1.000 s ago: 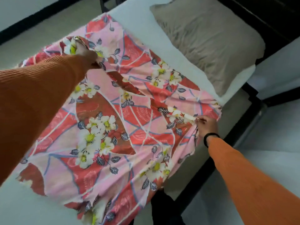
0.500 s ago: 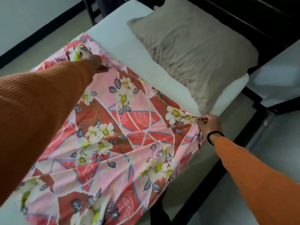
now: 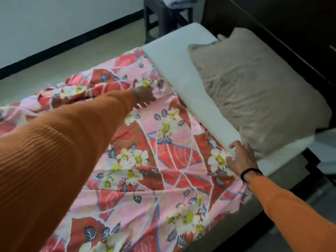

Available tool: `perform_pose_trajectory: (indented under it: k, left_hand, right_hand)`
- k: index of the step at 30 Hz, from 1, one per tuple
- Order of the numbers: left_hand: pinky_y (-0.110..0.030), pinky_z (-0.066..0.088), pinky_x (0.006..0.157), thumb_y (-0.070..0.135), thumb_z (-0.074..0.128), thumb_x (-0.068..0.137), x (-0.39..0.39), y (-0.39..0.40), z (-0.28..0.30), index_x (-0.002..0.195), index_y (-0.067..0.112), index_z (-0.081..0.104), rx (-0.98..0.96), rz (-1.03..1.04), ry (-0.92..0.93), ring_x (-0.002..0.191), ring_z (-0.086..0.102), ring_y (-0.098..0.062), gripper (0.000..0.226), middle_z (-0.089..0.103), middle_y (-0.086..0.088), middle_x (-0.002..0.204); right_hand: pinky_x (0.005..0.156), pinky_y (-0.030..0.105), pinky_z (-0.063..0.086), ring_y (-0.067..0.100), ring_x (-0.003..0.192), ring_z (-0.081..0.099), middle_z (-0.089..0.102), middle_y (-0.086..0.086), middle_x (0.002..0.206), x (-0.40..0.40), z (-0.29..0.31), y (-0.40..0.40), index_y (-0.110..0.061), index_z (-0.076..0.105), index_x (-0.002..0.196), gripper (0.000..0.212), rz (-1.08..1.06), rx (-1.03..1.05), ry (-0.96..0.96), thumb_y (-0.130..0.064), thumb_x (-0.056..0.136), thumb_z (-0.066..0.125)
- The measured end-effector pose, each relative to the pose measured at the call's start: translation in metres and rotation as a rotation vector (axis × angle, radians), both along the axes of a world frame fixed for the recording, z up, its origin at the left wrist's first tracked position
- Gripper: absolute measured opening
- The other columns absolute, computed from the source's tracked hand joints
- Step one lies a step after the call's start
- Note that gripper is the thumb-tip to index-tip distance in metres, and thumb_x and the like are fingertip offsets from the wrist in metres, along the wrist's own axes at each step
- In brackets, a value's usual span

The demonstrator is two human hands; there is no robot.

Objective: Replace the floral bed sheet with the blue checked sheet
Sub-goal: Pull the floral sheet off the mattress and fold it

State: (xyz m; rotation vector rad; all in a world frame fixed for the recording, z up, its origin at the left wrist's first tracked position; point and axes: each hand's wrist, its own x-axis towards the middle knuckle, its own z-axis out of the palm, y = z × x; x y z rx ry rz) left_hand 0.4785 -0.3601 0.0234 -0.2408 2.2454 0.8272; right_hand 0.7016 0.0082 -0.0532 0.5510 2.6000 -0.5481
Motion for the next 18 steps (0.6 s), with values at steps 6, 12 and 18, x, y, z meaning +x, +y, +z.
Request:
perform_pose_trajectory:
  k: [6,12,18]
  left_hand:
    - [-0.029,0.050,0.085,0.036,0.063,0.097,0.039,-0.110,-0.036,0.134,0.013,0.062,-0.249,-0.104,0.069,0.109,0.063,-0.031,0.044,0.064,-0.012,0.132]
    - [-0.034,0.049,0.089,0.033,0.058,0.093,0.068,-0.245,-0.073,0.134,0.016,0.060,-0.273,0.312,0.158,0.111,0.063,-0.037,0.044,0.066,-0.019,0.126]
    - [-0.033,0.060,0.061,0.032,0.059,0.100,0.053,-0.329,-0.105,0.127,0.001,0.050,0.298,1.348,0.081,0.088,0.068,-0.028,0.043,0.063,-0.018,0.111]
  right_hand:
    - [0.080,0.034,0.051,0.025,0.089,0.062,0.062,0.003,0.097,-0.093,0.014,-0.107,-0.022,0.058,0.103,0.027,0.188,-0.161,-0.038,-0.021,0.082,0.075]
    - [0.068,0.030,0.044,0.022,0.083,0.064,0.065,-0.004,0.084,-0.195,0.012,-0.234,-0.024,0.060,0.104,0.024,0.426,-0.145,0.012,-0.027,0.084,0.073]
    - [0.076,0.035,0.050,0.022,0.095,0.062,0.064,-0.002,0.102,-0.265,-0.013,-0.366,-0.027,0.058,0.117,0.040,0.803,-0.169,0.138,-0.054,0.090,0.067]
